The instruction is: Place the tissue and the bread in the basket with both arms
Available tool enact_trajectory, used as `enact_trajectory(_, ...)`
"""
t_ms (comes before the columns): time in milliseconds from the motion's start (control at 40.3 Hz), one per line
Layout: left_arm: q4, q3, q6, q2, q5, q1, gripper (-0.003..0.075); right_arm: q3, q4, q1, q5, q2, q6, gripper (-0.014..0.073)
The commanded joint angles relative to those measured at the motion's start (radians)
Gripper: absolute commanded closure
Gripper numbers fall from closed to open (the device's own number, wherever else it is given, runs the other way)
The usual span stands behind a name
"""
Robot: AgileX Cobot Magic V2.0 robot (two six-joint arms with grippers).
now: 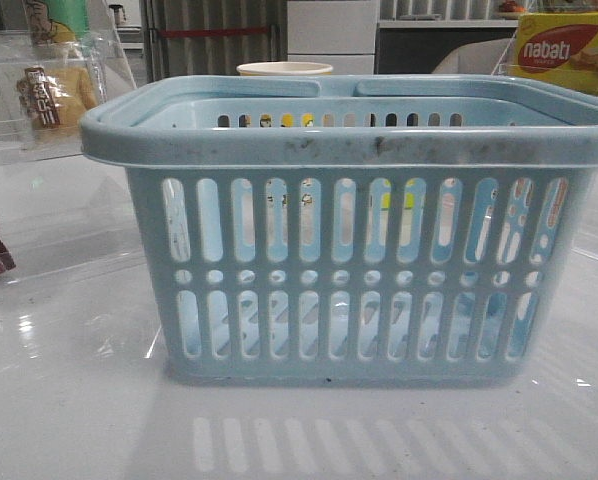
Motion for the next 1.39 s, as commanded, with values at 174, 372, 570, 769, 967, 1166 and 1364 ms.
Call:
enact_trajectory(174, -0.002, 0.005, -0.007, -0.016, -0.085, -0.007, 0.0627, -0.005, 0.000, -0.006, -0.086, -0.018, -0.001, 0.0541)
enact_trajectory(372, -0.002, 0.005, -0.007, -0.016, -0.085, -0.007, 0.0627, -0.005, 0.000, -0.006, -0.086, -0.018, -0.001, 0.0541)
enact_trajectory(570, -0.002, 0.005, -0.007, -0.016, -0.085, -0.007, 0.0627, -0.005, 0.000, -0.006, -0.086, -0.018, -0.001, 0.0541)
enact_trajectory(769, -0.002, 0.005, -0.007, -0.016, -0.085, -0.007, 0.0627, -0.005, 0.000, -0.006, -0.088, -0.018, -0.001, 0.0541)
enact_trajectory(967, -0.002, 0.005, -0.007, -0.016, -0.097, -0.007, 0.0627, -0.006, 0.000, -0.006, -0.140, -0.018, -0.001, 0.0541)
enact_trajectory(1166, -0.027, -0.063, -0.007, -0.016, -0.095, -0.007, 0.0627, -0.099, 0.001, -0.005, -0.089, -0.018, -0.001, 0.0541)
enact_trajectory(1364, -0.027, -0.278, -0.007, 0.019, -0.031, -0.007, 0.0627, -0.287, 0.001, -0.005, 0.055, -0.004, -0.001, 0.0541)
